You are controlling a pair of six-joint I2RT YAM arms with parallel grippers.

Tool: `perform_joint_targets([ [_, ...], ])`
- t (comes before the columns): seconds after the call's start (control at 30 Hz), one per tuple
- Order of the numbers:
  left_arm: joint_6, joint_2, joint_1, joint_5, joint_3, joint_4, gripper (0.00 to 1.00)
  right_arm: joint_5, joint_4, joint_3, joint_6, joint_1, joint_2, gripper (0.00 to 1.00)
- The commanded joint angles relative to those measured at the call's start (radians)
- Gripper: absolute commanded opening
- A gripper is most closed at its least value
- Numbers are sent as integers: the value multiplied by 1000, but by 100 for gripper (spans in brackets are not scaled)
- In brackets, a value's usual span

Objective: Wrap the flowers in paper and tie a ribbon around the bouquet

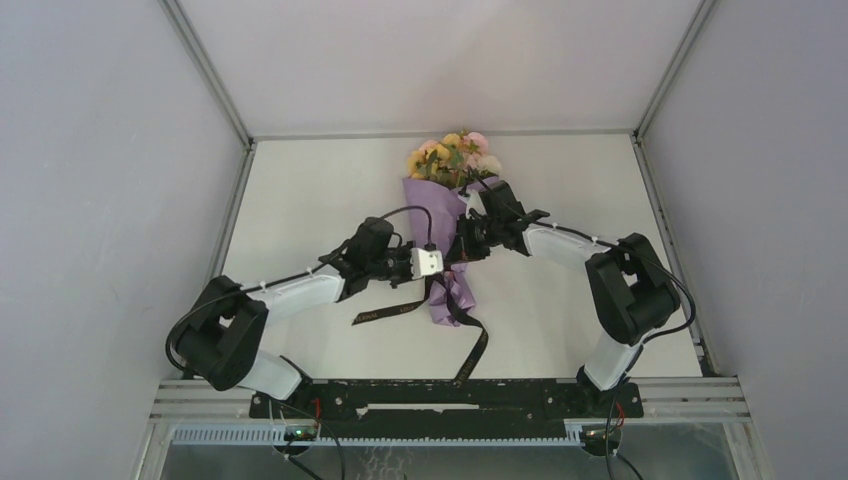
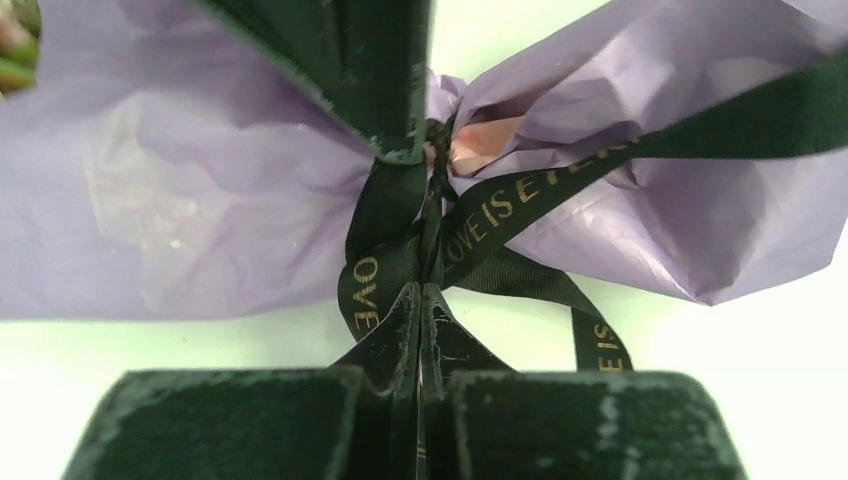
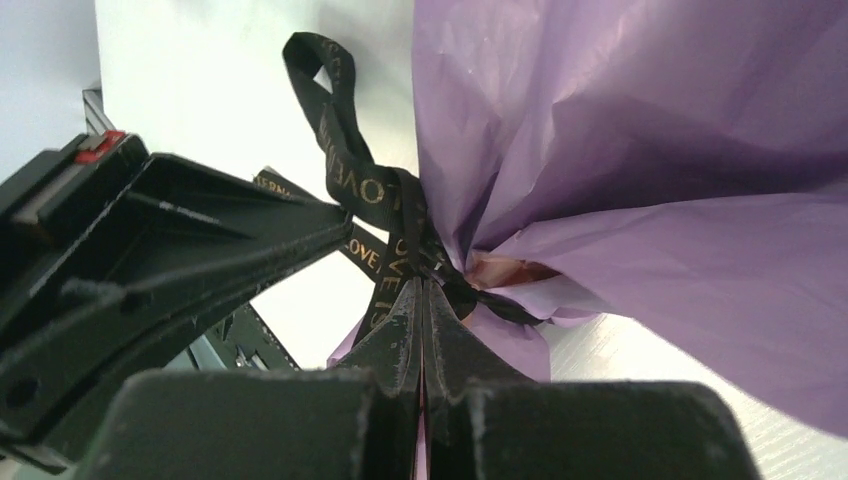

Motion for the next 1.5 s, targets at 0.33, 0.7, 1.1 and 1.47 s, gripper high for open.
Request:
perform_joint_targets([
  [0.33,-38,-42,-10,214,106,-80,41,-63,147,-43,50,-5,-66,0],
  [0.7,-84,33,-38,237,84,24,42,-61,155,-58,51,-9,-62,0],
  [1.1,-324,-25,-22,-24,66,6,0,-58,168,-79,59,-14,-68,0],
  [1.47,-370,-110,70,-30,110,-285,0,-50,159,-79,49,-15,-54,0],
])
